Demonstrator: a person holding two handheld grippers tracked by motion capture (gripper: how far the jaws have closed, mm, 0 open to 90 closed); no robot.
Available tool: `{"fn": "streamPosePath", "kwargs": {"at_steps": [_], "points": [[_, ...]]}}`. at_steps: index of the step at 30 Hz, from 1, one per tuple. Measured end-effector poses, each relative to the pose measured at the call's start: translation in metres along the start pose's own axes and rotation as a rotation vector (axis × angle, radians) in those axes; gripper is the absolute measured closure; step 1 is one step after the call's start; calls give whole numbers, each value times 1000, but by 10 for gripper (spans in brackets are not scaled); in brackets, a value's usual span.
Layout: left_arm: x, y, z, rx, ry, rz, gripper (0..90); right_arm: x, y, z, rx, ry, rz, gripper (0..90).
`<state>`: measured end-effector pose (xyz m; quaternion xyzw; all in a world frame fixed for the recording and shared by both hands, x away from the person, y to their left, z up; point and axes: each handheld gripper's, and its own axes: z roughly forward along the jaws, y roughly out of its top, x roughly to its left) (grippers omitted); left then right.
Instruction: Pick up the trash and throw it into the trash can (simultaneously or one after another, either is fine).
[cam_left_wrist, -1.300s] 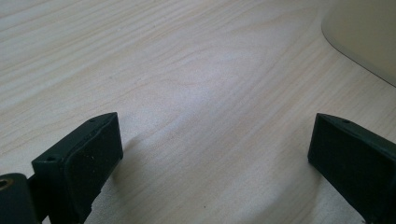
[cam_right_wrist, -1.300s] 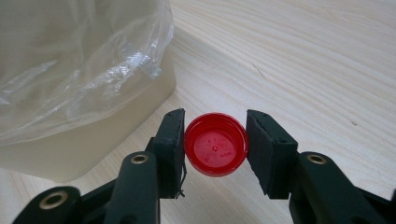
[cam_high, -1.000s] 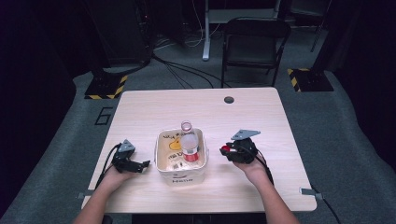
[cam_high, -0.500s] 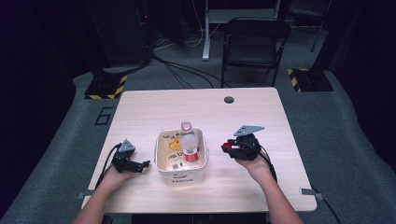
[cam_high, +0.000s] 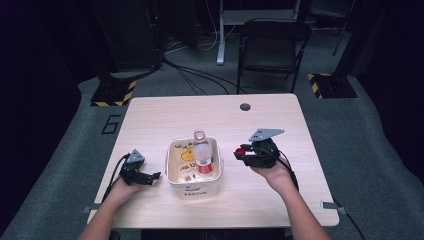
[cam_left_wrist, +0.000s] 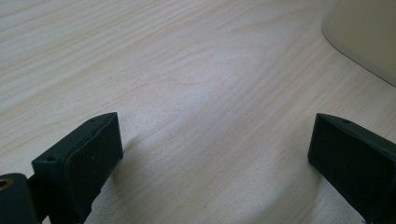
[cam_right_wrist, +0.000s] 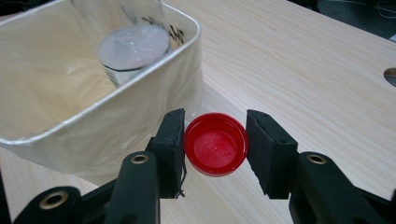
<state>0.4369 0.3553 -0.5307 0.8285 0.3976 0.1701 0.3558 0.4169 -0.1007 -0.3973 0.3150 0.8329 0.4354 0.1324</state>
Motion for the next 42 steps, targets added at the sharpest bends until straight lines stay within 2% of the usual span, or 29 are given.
{"fn": "streamPosePath", "kwargs": {"at_steps": [5,6,8,10,23,34,36,37,42], "points": [[0,0,0,0,0,0,28,9,9,-5,-7,24,-28,574],[0,0,0,0,0,0,28,14,13,-7,-10,36,-47,574],[0,0,0,0,0,0,29,15,14,-7,-11,41,-50,574],[0,0,0,0,0,0,28,23,17,-8,-27,61,-64,574],[0,0,0,0,0,0,28,46,26,-4,-29,121,-125,574],[0,0,0,0,0,0,29,61,30,3,-41,191,-136,574],[0,0,0,0,0,0,29,62,31,5,-45,204,-150,574],[0,0,0,0,0,0,28,63,32,5,-45,207,-141,574],[0,0,0,0,0,0,28,70,37,11,-49,236,-165,574]]}}
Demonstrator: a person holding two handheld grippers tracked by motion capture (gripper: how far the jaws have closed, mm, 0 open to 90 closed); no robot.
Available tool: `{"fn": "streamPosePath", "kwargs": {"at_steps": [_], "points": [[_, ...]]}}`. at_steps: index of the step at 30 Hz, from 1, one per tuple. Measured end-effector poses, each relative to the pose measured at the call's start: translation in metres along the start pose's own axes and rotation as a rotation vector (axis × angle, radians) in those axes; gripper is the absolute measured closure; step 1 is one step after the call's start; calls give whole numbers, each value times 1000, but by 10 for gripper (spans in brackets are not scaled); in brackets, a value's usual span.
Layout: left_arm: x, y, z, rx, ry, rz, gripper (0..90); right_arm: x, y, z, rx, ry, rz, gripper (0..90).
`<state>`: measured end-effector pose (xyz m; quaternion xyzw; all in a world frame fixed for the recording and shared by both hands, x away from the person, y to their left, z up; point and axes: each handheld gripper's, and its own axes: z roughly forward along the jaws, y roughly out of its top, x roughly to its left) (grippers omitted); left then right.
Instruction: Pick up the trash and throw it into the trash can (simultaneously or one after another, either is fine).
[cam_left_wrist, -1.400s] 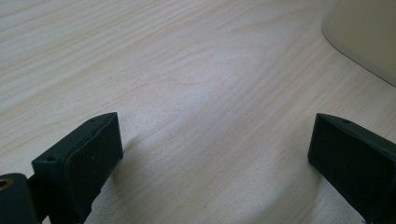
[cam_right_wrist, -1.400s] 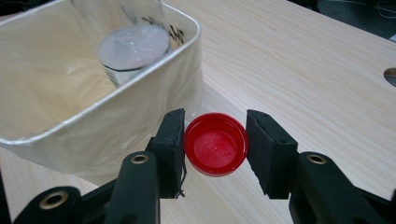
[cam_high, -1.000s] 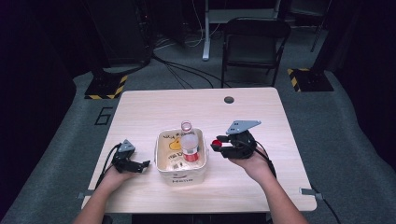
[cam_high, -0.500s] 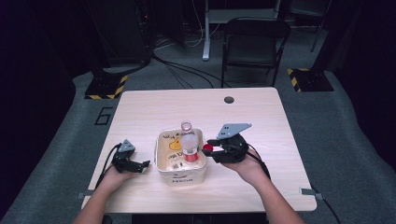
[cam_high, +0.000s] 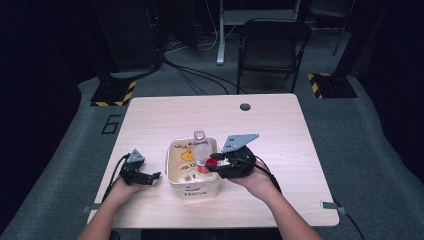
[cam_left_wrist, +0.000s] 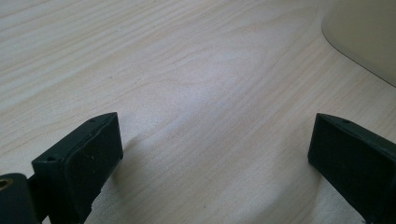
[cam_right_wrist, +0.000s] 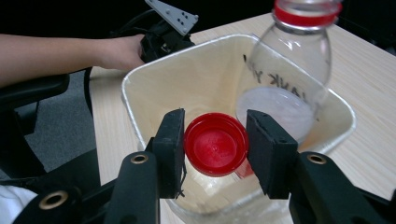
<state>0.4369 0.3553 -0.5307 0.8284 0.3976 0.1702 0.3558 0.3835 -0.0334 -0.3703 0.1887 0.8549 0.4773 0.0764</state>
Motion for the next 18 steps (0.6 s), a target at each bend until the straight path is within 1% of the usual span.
{"fn": "streamPosePath", "kwargs": {"at_steps": [2,4,7,8,11,12,13,16,17,18], "points": [[0,0,0,0,0,0,29,2,2,2,0,4,-3,574],[0,0,0,0,0,0,29,4,5,7,4,17,-24,573],[0,0,0,0,0,0,28,7,7,10,6,23,-25,573],[0,0,0,0,0,0,28,9,9,15,9,34,-29,573],[0,0,0,0,0,1,28,11,10,19,9,44,-33,573],[0,0,0,1,0,2,29,13,11,23,8,50,-37,573],[0,0,0,1,0,2,29,13,12,24,9,48,-46,573],[0,0,0,3,-1,4,28,16,14,29,11,50,-54,573],[0,0,0,-2,-1,-3,28,17,16,33,12,54,-66,573],[0,0,0,-2,-1,-3,28,17,16,33,12,54,-66,573]]}}
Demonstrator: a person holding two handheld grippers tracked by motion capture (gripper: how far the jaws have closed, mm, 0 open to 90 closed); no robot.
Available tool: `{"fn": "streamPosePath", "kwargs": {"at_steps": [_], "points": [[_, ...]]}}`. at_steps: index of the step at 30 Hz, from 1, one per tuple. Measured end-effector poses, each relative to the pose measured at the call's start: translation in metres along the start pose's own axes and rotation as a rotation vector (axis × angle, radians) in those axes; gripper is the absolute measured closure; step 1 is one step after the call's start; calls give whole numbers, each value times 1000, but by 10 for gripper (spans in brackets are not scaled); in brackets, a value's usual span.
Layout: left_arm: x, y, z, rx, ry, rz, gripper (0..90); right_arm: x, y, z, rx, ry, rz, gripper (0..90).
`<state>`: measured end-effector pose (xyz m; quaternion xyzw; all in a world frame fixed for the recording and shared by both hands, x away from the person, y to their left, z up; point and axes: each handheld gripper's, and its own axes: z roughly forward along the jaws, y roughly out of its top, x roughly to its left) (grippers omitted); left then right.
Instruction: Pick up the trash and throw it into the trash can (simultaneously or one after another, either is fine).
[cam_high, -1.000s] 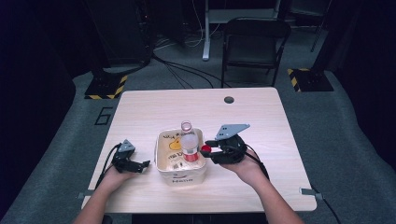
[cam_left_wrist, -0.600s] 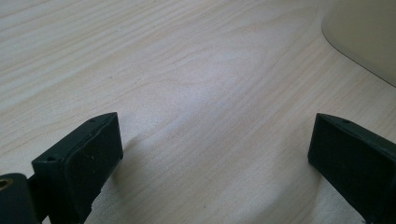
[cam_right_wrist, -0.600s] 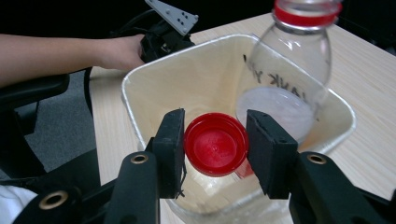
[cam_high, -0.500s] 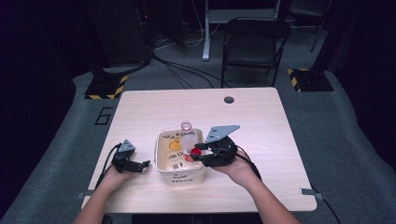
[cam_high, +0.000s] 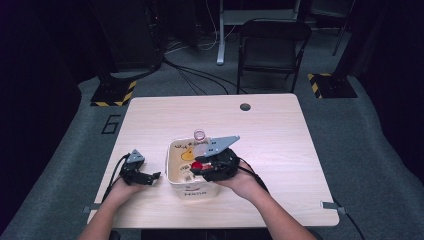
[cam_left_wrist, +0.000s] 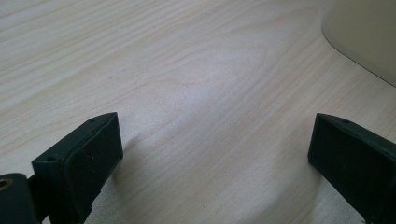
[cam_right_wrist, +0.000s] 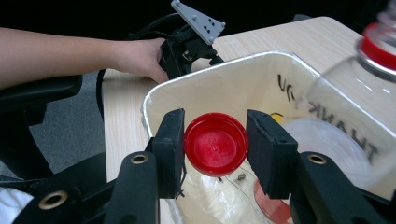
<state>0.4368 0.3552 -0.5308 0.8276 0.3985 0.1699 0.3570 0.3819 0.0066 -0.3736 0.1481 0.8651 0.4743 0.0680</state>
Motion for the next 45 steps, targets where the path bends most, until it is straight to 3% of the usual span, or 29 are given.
{"fn": "streamPosePath", "kwargs": {"at_steps": [12,22,31,36,45], "points": [[0,0,0,1,0,0,29,5,13,27,17,19,-38,572],[0,0,0,1,0,0,28,4,20,46,65,20,-55,571],[0,0,0,2,-1,6,28,4,23,53,104,-4,-64,569],[0,0,0,2,0,6,28,3,24,54,117,-8,-61,521],[1,0,0,2,-1,6,28,6,25,45,99,-17,-68,503]]}}
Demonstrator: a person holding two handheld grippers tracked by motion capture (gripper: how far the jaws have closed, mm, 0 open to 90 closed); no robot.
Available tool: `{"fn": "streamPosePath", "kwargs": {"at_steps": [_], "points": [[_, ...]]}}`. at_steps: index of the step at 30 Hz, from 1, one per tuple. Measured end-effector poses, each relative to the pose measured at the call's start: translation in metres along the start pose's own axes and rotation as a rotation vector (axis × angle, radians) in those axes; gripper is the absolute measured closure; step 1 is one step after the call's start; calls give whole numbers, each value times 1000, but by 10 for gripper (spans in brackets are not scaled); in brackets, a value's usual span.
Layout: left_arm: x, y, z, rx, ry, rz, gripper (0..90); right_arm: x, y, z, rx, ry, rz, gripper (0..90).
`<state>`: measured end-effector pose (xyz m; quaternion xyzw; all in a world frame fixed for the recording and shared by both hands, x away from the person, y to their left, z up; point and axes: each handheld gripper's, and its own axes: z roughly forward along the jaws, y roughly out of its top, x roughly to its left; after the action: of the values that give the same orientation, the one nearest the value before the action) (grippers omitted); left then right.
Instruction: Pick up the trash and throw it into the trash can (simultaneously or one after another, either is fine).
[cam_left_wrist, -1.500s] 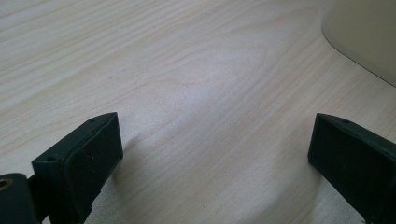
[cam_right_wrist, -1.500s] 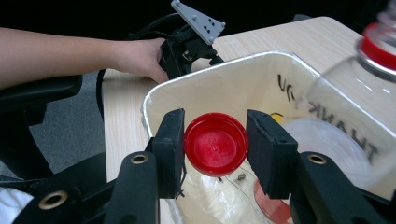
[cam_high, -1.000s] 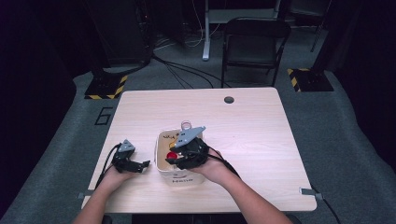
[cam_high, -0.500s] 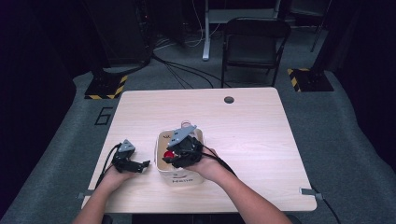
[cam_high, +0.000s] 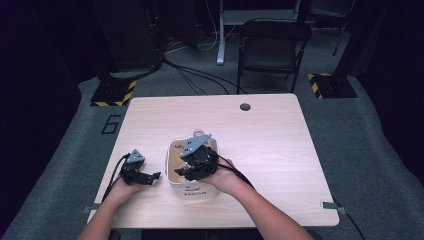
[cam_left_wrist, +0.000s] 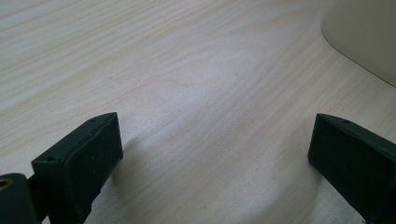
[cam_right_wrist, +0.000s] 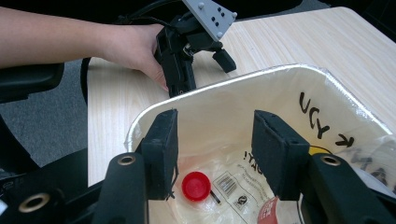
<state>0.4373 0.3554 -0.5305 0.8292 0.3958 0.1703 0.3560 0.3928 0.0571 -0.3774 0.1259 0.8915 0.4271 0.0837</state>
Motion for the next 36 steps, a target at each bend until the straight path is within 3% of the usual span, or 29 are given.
{"fn": "streamPosePath", "kwargs": {"at_steps": [9,19,30,36], "points": [[0,1,-1,10,-7,1,28,7,-3,-17,-30,-28,-21,488],[0,0,0,-2,-3,2,28,5,-9,-28,-43,-69,-19,452],[0,0,0,2,-4,5,26,-11,-27,-49,-40,-144,42,415],[0,0,0,3,-3,6,26,-23,-41,-61,-57,-190,97,382]]}}
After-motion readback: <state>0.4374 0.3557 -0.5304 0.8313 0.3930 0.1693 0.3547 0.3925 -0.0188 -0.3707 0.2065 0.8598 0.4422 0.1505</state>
